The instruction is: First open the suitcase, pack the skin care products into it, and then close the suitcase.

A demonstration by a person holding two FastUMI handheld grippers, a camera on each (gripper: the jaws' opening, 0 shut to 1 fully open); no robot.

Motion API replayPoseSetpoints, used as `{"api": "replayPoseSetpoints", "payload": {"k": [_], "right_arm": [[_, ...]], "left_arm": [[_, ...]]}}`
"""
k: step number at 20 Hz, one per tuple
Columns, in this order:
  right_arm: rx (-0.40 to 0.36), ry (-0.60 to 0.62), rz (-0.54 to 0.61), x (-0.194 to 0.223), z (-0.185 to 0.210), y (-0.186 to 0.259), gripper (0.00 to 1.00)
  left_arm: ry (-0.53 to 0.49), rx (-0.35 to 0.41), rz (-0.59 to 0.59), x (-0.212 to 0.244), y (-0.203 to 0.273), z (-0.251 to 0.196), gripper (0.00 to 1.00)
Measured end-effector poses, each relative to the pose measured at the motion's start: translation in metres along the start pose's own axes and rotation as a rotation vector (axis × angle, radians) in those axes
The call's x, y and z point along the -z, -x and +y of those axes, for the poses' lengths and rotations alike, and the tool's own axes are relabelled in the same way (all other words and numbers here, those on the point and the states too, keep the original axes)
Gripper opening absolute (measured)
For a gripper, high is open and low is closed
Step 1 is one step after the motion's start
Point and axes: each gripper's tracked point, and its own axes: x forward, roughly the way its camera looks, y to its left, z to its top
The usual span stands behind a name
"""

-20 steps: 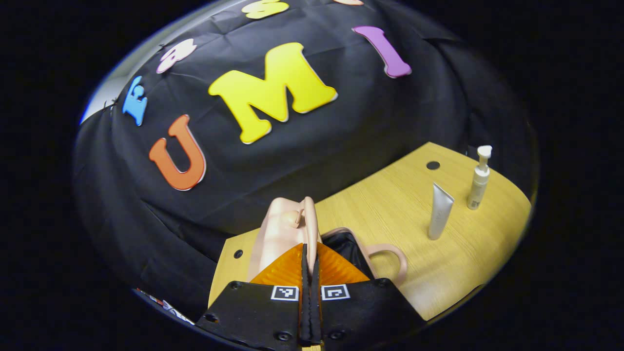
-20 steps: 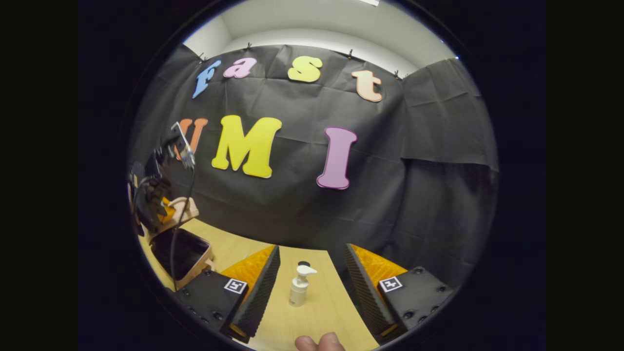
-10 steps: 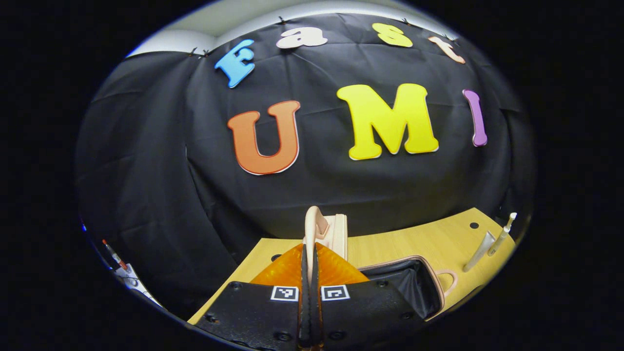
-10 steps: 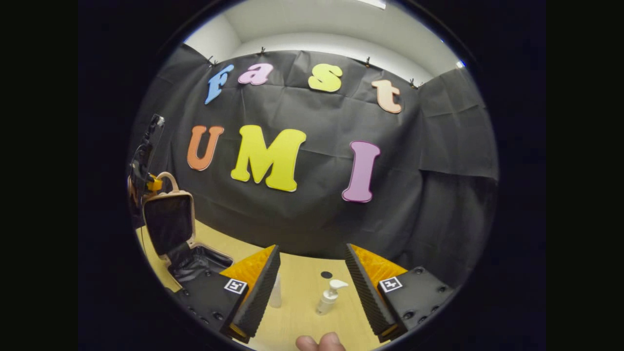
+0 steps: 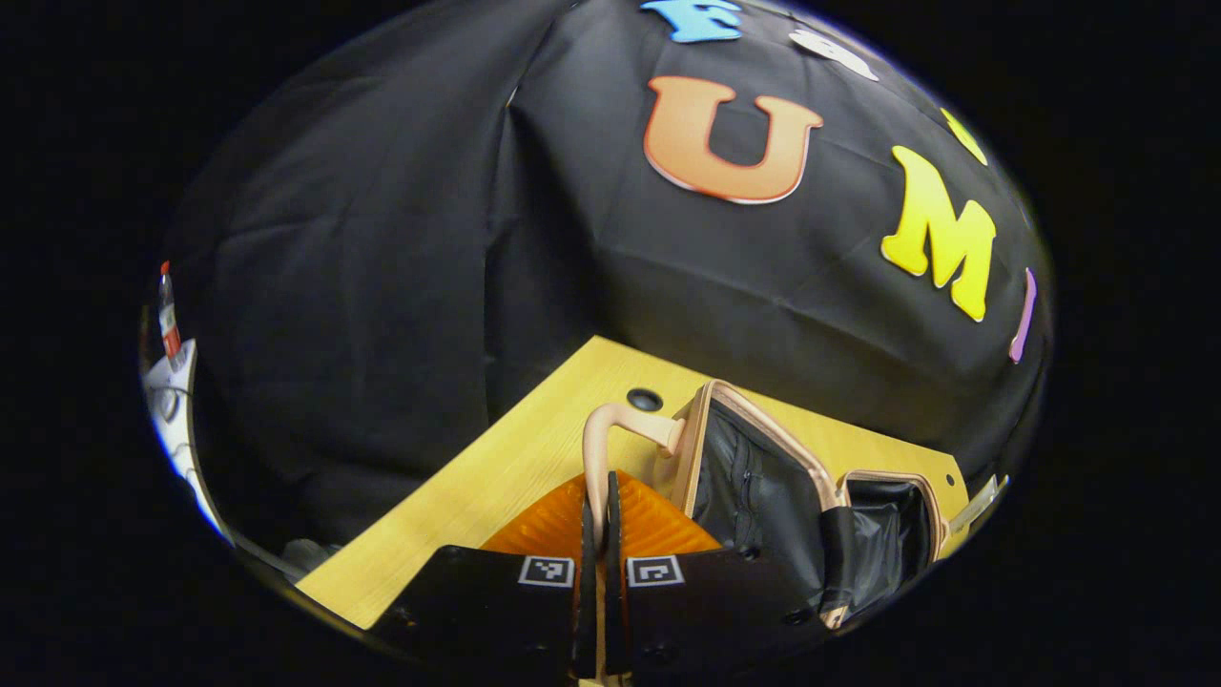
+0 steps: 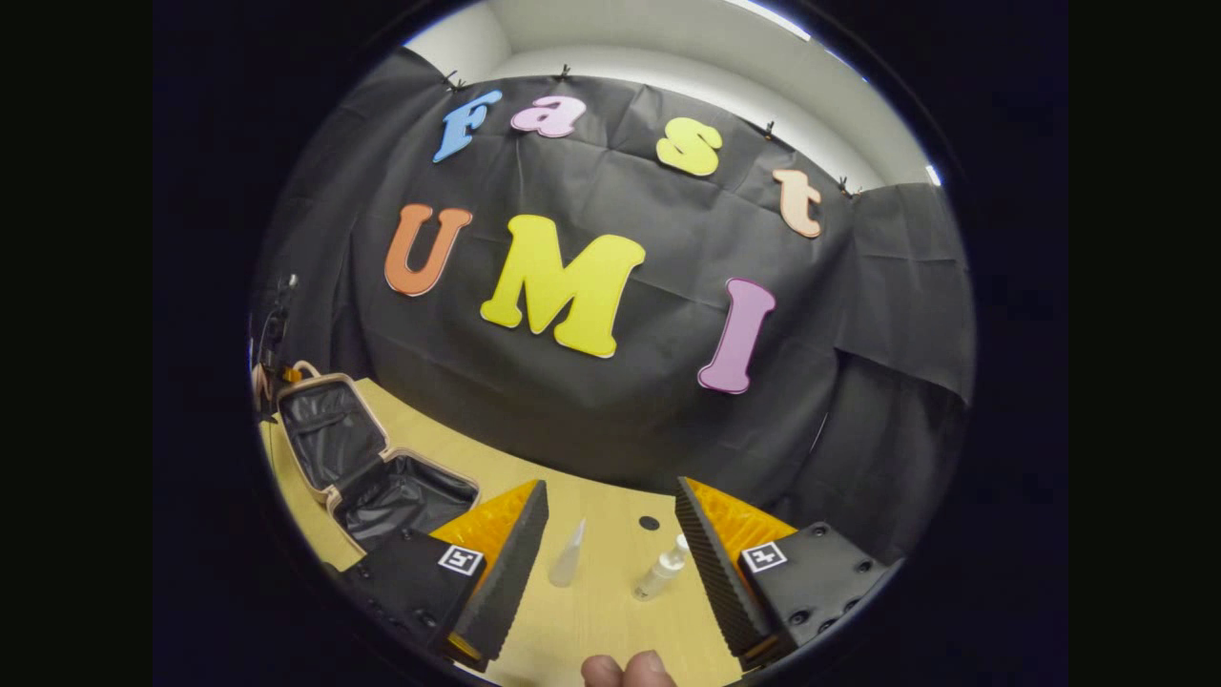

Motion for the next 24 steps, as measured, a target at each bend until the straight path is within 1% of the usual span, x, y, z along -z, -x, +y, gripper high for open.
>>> {"api": "replayPoseSetpoints", "payload": {"k": [3,5,6,7,8,9,11,13,14,17,19,20,21,22,24], "right_arm": [[0.004,0.018,0.003,-0.002,0.01,0.002,0.8],[0.005,0.024,0.006,-0.002,0.011,0.002,0.8],[0.008,0.024,0.004,-0.002,0.011,0.002,0.79],[0.005,0.025,0.002,-0.002,0.012,0.001,0.8],[0.001,0.027,0.004,0.0,0.012,0.001,0.8],[-0.006,0.015,0.001,0.0,0.013,0.002,0.79],[-0.006,-0.004,-0.004,0.0,0.009,0.001,0.79],[-0.013,-0.04,-0.002,0.004,0.004,-0.001,0.8],[-0.016,-0.056,-0.005,0.003,0.002,-0.001,0.8],[-0.018,-0.103,-0.019,0.009,-0.01,-0.002,0.79],[-0.023,-0.135,-0.007,0.021,-0.023,-0.005,0.8],[-0.018,-0.151,-0.006,0.027,-0.034,-0.004,0.79],[-0.02,-0.166,-0.01,0.029,-0.041,-0.004,0.8],[-0.021,-0.19,-0.012,0.036,-0.054,-0.005,0.79],[-0.012,-0.21,-0.009,0.047,-0.066,-0.006,0.8]], "left_arm": [[0.056,0.024,0.085,0.034,-0.026,0.012,0.1],[0.054,0.032,0.123,0.048,-0.029,0.015,0.11],[0.067,0.036,0.156,0.058,-0.031,0.02,0.15],[0.067,0.028,0.157,0.058,-0.034,0.022,0.18],[0.043,-0.002,0.164,0.059,-0.033,0.03,0.1],[0.023,-0.028,0.161,0.057,-0.03,0.034,0.34],[0.01,-0.037,0.121,0.042,-0.019,0.034,0.45],[-0.016,-0.037,0.051,0.019,-0.001,0.019,0.98],[-0.038,-0.043,0.029,0.009,0.01,0.014,0.98],[-0.156,-0.035,-0.057,-0.029,0.056,-0.027,0.98],[-0.211,-0.007,-0.13,-0.053,0.096,-0.07,0.98],[-0.218,0.002,-0.166,-0.063,0.121,-0.101,0.98],[-0.22,0.016,-0.177,-0.061,0.132,-0.127,0.98],[-0.225,0.039,-0.195,-0.052,0.153,-0.168,0.98],[-0.219,0.067,-0.192,-0.035,0.167,-0.205,0.98]]}}
